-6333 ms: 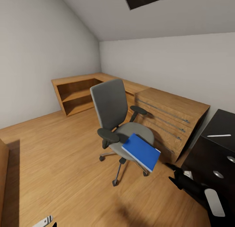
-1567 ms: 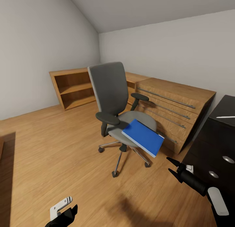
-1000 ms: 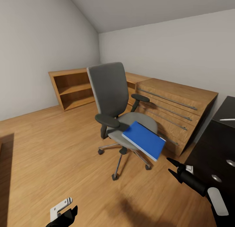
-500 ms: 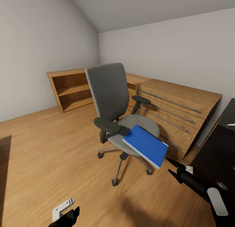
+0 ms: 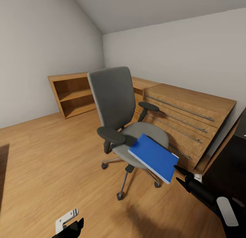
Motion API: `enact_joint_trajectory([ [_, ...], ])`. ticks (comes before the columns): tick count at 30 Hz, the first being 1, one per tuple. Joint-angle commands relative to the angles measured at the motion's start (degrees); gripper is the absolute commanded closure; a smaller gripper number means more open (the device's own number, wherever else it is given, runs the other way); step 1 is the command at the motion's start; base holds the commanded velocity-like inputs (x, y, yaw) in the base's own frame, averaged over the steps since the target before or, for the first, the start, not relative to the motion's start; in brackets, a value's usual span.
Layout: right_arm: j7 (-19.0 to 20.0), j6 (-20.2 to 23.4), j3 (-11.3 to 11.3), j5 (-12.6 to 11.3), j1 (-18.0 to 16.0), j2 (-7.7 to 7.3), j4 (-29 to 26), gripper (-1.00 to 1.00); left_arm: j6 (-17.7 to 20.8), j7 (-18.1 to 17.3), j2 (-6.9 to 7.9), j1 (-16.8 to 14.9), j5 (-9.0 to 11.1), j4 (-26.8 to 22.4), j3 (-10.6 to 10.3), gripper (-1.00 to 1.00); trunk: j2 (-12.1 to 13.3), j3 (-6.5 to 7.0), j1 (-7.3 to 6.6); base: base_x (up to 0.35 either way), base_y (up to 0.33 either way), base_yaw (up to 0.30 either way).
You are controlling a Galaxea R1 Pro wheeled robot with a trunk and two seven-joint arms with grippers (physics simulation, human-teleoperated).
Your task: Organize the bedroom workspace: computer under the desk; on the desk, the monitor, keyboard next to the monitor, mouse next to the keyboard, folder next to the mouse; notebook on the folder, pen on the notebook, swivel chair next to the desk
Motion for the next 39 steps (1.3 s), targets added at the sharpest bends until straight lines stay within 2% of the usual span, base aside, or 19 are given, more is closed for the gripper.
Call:
enact_joint_trajectory([
  [1, 0.2, 0.3, -0.1, 0.1, 0.0, 0.01, 0.0, -1.0, 0.1, 0.5, 0.0, 0.0, 0.6, -0.1, 0.0, -1.0, 0.0, -0.04, 0.0, 0.076, 0.0, 0.0],
  [39, 0.2, 0.3, 0.0, 0.5, 0.0, 0.02, 0.0, -1.0, 0.2, 0.7, 0.0, 0.0, 0.6, -0.1, 0.0, -1.0, 0.0, -0.04, 0.0, 0.024, 0.032, 0.0],
])
